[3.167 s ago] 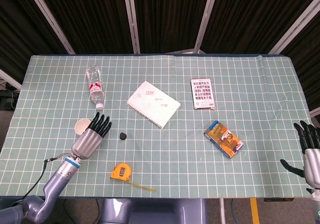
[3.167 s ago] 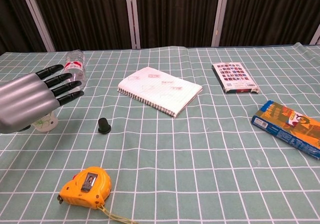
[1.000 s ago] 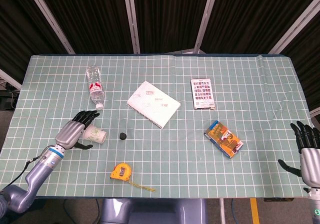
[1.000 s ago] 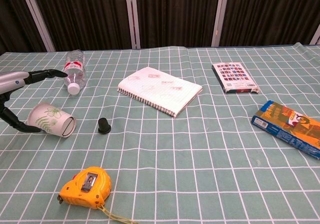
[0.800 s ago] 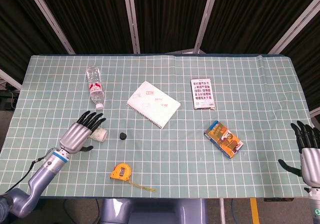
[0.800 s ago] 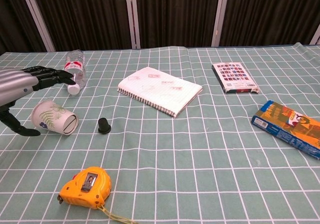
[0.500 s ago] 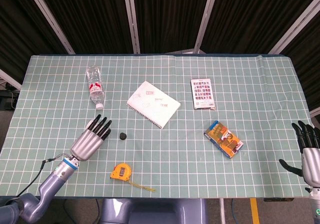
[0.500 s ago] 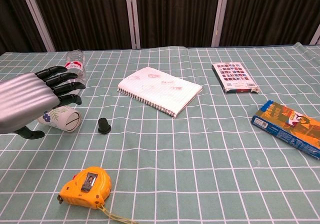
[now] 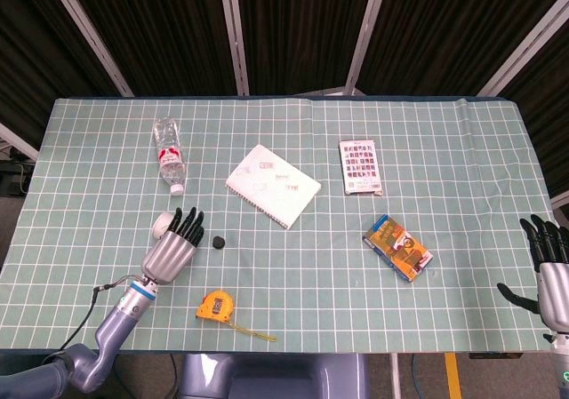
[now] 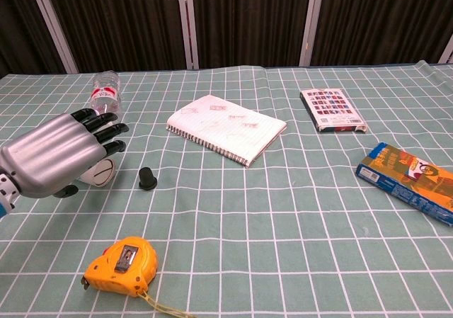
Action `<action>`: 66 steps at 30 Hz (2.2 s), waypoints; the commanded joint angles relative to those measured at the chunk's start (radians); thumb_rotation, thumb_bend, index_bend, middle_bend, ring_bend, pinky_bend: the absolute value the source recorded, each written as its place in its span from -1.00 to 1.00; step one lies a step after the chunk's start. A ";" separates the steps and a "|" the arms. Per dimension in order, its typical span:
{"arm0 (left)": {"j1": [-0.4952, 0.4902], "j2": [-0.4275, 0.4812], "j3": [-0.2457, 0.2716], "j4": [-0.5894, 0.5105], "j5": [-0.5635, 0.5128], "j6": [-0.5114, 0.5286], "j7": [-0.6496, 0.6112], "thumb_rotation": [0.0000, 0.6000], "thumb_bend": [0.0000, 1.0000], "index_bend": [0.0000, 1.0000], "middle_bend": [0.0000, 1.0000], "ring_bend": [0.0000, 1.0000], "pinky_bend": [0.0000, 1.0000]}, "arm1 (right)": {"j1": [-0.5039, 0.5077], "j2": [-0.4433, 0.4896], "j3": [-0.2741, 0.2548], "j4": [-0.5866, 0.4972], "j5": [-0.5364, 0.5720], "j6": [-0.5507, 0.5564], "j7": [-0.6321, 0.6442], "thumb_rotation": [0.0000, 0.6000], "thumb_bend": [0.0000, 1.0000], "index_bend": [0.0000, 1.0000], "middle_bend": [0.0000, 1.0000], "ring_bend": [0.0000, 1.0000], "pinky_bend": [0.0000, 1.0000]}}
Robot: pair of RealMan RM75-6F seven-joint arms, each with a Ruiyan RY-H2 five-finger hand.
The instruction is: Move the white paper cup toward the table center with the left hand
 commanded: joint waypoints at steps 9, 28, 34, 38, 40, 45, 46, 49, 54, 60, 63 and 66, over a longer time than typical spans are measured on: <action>-0.031 -0.034 0.002 0.048 -0.018 -0.018 -0.114 1.00 -1.00 -0.22 -0.49 -0.49 -0.31 | 0.006 -0.006 -0.001 0.005 0.000 -0.007 -0.008 1.00 -1.00 -1.00 -1.00 -1.00 -1.00; -0.025 0.003 -0.067 -0.029 -0.114 0.017 -0.191 1.00 -0.97 0.21 -0.09 -0.09 0.05 | 0.005 -0.003 -0.001 0.008 0.002 -0.009 0.005 1.00 -1.00 -1.00 -1.00 -1.00 -1.00; -0.020 0.090 -0.136 -0.191 -0.193 0.009 -0.392 1.00 -0.96 0.24 -0.07 -0.07 0.11 | 0.007 -0.004 -0.003 0.006 0.002 -0.013 0.004 1.00 -1.00 -1.00 -1.00 -1.00 -1.00; -0.012 0.152 -0.175 -0.319 -0.265 -0.024 -0.523 1.00 -0.95 0.24 -0.07 -0.07 0.11 | 0.008 -0.005 -0.003 0.005 0.004 -0.016 0.001 1.00 -1.00 -1.00 -1.00 -1.00 -1.00; -0.007 0.177 -0.196 -0.384 -0.313 -0.056 -0.631 1.00 -0.96 0.24 -0.07 -0.07 0.11 | 0.009 -0.005 -0.003 0.004 0.005 -0.017 0.000 1.00 -1.00 -1.00 -1.00 -1.00 -1.00; 0.007 0.188 -0.251 -0.457 -0.397 -0.104 -0.927 1.00 -0.96 0.24 -0.07 -0.07 0.11 | 0.010 -0.006 -0.003 0.005 0.006 -0.019 -0.003 1.00 -1.00 -1.00 -1.00 -1.00 -1.00; 0.008 0.181 -0.249 -0.447 -0.392 -0.103 -0.953 1.00 -0.96 0.24 -0.07 -0.07 0.11 | 0.010 -0.006 -0.003 0.005 0.007 -0.020 -0.003 1.00 -1.00 -1.00 -1.00 -1.00 -1.00; 0.009 0.157 -0.239 -0.428 -0.384 -0.117 -1.055 1.00 -0.95 0.24 -0.07 -0.07 0.11 | 0.011 -0.006 -0.003 0.006 0.008 -0.022 -0.003 1.00 -1.00 -1.00 -1.00 -1.00 -1.00; 0.003 0.116 -0.235 -0.369 -0.374 -0.123 -1.183 1.00 -0.96 0.24 -0.07 -0.07 0.11 | 0.011 -0.006 -0.002 0.008 0.011 -0.022 -0.003 1.00 -1.00 -1.00 -1.00 -1.00 -1.00; -0.008 0.091 -0.218 -0.328 -0.348 -0.136 -1.269 1.00 -0.96 0.25 -0.07 -0.07 0.11 | 0.012 -0.007 -0.001 0.013 0.017 -0.026 0.000 1.00 -1.00 -1.00 -1.00 -1.00 -1.00; -0.012 0.060 -0.202 -0.276 -0.324 -0.120 -1.291 1.00 -0.95 0.25 -0.07 -0.07 0.11 | 0.012 -0.009 0.000 0.015 0.018 -0.025 -0.006 1.00 -1.00 -1.00 -1.00 -1.00 -1.00; -0.016 0.031 -0.198 -0.235 -0.329 -0.126 -1.337 1.00 -0.96 0.24 -0.07 -0.07 0.11 | 0.012 -0.010 0.000 0.016 0.019 -0.025 -0.007 1.00 -1.00 -1.00 -1.00 -1.00 -1.00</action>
